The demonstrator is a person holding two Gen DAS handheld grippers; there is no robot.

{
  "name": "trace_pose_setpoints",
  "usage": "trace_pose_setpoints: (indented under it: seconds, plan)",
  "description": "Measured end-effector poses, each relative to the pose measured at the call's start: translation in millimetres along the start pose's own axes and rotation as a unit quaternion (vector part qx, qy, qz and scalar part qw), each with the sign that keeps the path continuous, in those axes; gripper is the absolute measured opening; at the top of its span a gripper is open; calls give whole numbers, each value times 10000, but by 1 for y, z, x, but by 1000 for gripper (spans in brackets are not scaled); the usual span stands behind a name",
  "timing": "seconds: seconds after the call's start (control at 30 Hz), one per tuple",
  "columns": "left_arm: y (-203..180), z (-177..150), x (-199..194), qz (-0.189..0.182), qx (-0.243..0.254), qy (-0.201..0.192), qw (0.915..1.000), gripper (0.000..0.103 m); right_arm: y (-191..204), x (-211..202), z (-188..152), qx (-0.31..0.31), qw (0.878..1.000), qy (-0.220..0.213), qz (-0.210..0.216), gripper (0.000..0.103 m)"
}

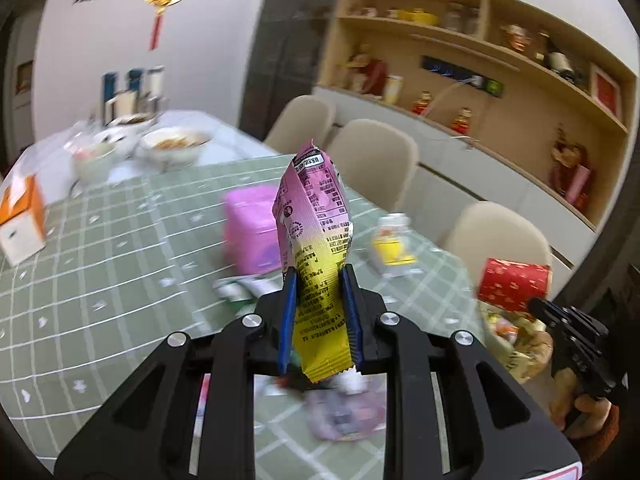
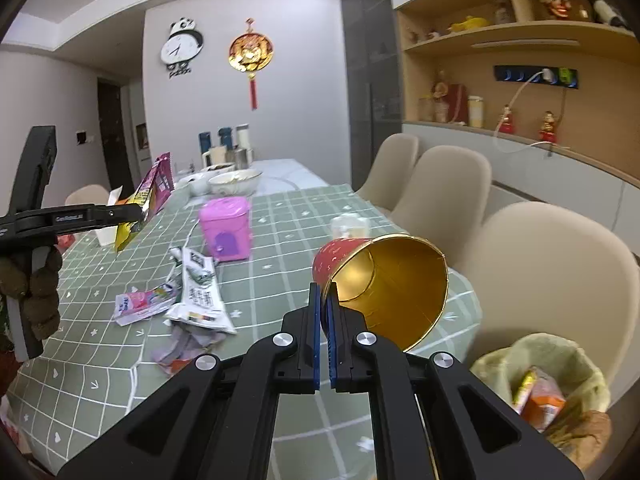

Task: Collect trash
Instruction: 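Carry the red can and pink-yellow wrapper over the trash bag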

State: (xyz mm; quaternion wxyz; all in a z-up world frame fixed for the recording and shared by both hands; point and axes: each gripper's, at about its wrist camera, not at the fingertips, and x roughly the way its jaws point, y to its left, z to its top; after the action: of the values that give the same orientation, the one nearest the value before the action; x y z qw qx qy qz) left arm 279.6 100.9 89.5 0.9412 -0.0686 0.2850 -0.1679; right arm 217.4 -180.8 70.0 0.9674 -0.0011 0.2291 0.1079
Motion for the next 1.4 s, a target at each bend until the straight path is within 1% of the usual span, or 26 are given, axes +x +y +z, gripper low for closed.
trace_pose_setpoints:
  seconds: [0.1,0.23,0.37,0.6,0.8,0.93,1.03,1.23,1.4]
  plan:
    - [-40,3,2,-232,219,-100,9994,21,-20,-15,0,7,9999,-69,-138,5]
    - [-83,4,16,-503,359,-78,9981,21,-52,-39,0,0,9991,-144,-400,5]
    - [-132,-2,38,-833,466,44,9954,21,-83,-58,-3,60,9978,-157,-647,5]
    - [-201,-20,73,-1305,738,363,9880,21,-128,-79,-17,184,9942,-76,-1058,5]
    - [-238,-28,93,-1471,972,569,9827,21,-153,-87,-28,416,9918,-72,-1206,5]
    - [-251,-33,103,-1544,1054,616,9804,21,-165,-90,-32,500,9905,-82,-1276,5]
    - [-262,-37,116,-1627,1042,741,9783,21,-173,-91,-33,554,9896,-97,-1326,5]
    - [-288,-52,148,-1919,1123,1077,9690,21,-195,-93,-39,678,9869,-59,-1463,5]
    - [-314,-69,186,-2169,1098,1520,9580,21,-216,-95,-46,864,9840,9,-1556,5]
